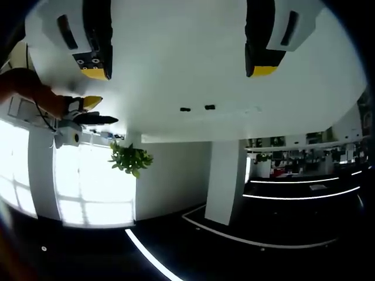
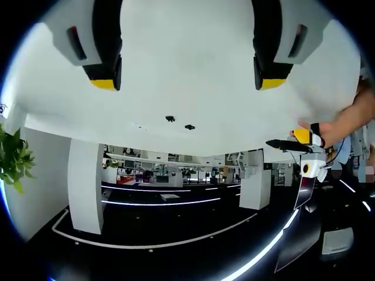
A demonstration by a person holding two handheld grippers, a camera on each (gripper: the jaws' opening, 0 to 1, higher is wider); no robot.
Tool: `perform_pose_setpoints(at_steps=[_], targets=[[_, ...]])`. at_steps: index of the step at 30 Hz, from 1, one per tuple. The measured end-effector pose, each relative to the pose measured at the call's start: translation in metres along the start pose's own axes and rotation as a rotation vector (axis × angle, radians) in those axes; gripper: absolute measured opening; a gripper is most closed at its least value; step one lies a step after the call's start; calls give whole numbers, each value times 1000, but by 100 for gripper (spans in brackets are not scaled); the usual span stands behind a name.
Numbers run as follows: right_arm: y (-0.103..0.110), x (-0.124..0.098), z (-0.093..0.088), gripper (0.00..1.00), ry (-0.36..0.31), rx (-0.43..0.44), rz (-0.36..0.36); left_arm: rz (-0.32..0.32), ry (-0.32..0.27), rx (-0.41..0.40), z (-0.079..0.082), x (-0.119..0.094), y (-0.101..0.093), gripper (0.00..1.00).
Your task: Snap the two parts of the plastic buckle together until the buckle closes and remains connected.
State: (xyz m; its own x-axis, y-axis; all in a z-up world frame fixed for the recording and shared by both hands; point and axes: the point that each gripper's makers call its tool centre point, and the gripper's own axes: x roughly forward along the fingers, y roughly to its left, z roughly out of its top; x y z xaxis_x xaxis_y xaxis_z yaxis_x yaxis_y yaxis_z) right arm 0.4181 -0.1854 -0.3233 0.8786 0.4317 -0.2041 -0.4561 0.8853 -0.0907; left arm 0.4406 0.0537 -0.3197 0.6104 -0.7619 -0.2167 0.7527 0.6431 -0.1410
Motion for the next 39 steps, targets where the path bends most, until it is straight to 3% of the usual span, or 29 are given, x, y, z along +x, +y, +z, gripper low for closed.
perform_pose_setpoints(at_steps=[17,23,26,39], targets=[[-1,0,-1,93,3,-5,0,-38,-4,-22,1,2,-7,97],[3,-2,4,91,-22,20,19,26,17,48,-5,6,-1,94],[7,-1,8,91,-31,20,28,7,5,-1,-4,8,-2,94],[6,-1,7,91,-18,-3,19,3,-24,-5,6,2,-3,92]])
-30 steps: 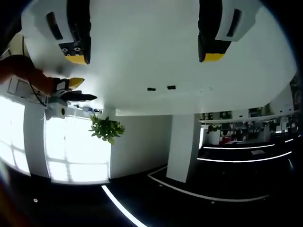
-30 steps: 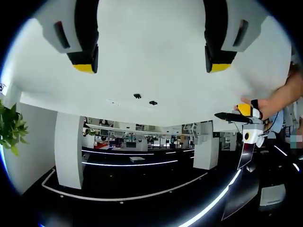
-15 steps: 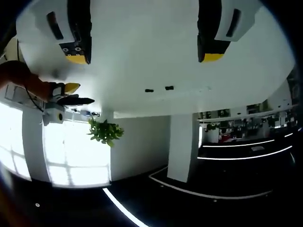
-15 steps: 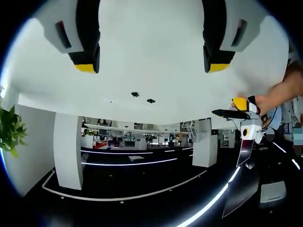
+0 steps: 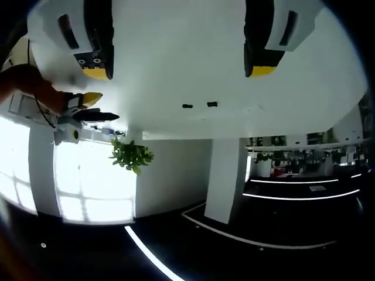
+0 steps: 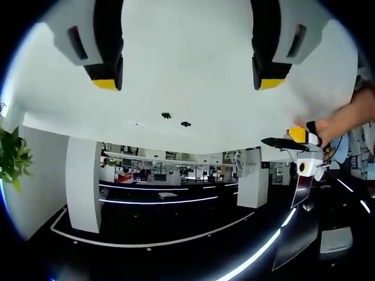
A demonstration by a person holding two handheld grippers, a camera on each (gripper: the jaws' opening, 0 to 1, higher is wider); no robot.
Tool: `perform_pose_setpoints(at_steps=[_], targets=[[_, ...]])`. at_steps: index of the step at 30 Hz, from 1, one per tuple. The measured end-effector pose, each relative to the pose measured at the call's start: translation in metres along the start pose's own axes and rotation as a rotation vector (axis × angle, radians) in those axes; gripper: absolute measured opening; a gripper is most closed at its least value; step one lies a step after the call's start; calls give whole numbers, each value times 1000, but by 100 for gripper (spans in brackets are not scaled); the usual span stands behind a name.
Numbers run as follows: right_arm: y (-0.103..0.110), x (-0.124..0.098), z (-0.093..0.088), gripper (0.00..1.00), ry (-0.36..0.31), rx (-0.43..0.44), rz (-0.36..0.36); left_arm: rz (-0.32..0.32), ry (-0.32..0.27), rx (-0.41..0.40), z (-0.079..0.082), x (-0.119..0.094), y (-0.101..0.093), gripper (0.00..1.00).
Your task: Snap the two parts of the plastic buckle together until the buckle closes and remains connected.
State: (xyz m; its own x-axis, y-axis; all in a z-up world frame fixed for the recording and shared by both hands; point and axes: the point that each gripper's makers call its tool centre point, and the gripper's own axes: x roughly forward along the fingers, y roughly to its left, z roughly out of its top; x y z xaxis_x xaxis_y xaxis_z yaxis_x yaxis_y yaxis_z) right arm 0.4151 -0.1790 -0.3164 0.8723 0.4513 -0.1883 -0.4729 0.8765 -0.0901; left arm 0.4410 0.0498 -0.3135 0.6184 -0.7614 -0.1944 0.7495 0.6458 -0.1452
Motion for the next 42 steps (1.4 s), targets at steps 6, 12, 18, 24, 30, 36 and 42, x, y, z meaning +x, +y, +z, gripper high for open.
perform_pose_setpoints(at_steps=[6,12,18,24,30,36,42], targets=[[0,3,-1,88,5,-9,0,61,-5,24,-1,6,15,91],[-1,4,-1,87,8,8,2,25,6,-18,-3,5,11,90],[-2,10,-8,79,31,50,8,-4,-10,-73,1,14,12,88],[-2,15,-7,80,39,31,1,30,25,-41,-2,24,19,87],[-1,24,2,80,31,39,13,22,34,-33,3,28,17,85],[-10,30,12,80,15,57,9,35,49,-18,3,34,22,85],[-16,38,17,80,20,36,0,32,49,-29,5,36,27,85]])
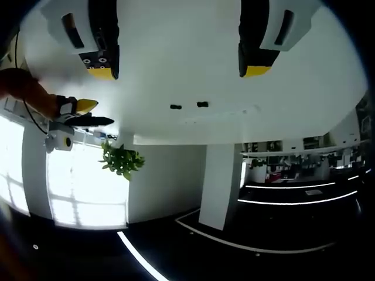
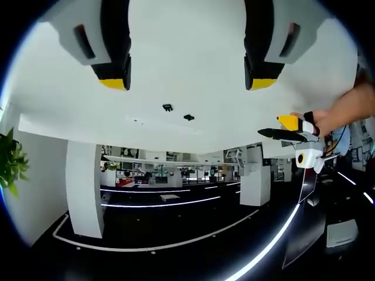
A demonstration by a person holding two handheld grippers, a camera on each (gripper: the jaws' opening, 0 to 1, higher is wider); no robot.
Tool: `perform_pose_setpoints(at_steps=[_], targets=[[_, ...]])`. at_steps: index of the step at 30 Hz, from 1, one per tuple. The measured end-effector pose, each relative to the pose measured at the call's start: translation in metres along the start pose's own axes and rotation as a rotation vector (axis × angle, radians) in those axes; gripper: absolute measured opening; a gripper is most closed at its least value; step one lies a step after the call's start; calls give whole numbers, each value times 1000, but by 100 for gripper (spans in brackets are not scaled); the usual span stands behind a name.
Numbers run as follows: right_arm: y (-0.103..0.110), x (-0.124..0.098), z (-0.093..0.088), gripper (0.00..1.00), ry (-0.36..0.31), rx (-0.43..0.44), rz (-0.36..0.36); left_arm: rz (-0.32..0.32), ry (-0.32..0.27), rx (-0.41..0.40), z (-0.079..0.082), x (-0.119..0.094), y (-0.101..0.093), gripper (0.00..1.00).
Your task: Snap the two parts of the plastic buckle together until the buckle closes and remains connected.
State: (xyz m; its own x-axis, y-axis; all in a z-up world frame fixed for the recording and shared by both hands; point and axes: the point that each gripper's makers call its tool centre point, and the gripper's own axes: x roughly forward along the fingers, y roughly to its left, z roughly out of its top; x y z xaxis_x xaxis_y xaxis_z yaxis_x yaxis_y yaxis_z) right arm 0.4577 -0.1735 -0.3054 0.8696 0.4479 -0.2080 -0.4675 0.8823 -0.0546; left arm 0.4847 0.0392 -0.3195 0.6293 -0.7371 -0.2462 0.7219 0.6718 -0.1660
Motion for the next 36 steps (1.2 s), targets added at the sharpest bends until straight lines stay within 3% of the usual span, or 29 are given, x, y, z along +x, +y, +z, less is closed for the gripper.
perform_pose_setpoints(at_steps=[18,36], targets=[[-4,13,0,75,17,-33,8,-3,9,17,9,9,8,85],[-9,28,-3,73,28,-35,12,-20,24,-3,5,22,17,86]])
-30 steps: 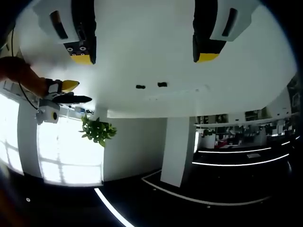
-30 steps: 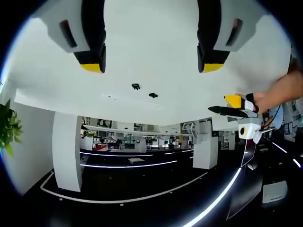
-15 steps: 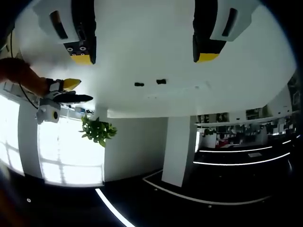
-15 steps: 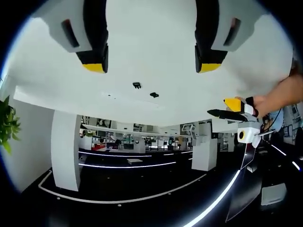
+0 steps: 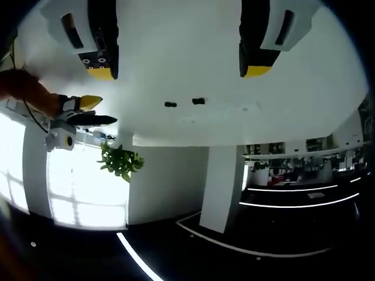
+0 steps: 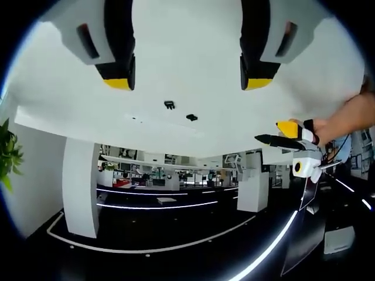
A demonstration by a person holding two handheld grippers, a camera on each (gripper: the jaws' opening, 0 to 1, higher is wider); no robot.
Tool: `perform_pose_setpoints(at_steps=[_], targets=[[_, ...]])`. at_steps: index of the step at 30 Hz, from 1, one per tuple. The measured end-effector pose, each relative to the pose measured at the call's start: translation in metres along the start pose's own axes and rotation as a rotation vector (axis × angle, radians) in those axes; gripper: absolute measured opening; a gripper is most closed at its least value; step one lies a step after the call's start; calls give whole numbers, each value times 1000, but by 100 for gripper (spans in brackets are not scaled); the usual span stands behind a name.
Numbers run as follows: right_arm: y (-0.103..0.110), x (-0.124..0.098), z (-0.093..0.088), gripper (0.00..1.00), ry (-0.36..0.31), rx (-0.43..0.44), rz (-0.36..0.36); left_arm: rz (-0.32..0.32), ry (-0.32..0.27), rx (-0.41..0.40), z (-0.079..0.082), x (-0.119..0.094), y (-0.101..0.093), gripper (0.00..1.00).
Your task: Snap the two parts of the plastic buckle together until the buckle closes and remains connected.
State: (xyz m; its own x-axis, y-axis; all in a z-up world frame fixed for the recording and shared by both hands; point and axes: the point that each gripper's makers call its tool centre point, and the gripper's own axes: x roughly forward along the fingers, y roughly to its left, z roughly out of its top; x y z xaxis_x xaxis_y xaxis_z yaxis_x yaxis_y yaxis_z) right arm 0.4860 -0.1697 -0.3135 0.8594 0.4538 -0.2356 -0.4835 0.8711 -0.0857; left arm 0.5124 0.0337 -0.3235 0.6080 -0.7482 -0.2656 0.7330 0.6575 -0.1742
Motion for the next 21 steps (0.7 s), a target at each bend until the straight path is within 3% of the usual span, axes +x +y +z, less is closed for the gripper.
perform_pose_setpoints(at_steps=[21], targets=[[-7,9,9,72,1,6,2,-3,7,-9,7,10,8,85]])
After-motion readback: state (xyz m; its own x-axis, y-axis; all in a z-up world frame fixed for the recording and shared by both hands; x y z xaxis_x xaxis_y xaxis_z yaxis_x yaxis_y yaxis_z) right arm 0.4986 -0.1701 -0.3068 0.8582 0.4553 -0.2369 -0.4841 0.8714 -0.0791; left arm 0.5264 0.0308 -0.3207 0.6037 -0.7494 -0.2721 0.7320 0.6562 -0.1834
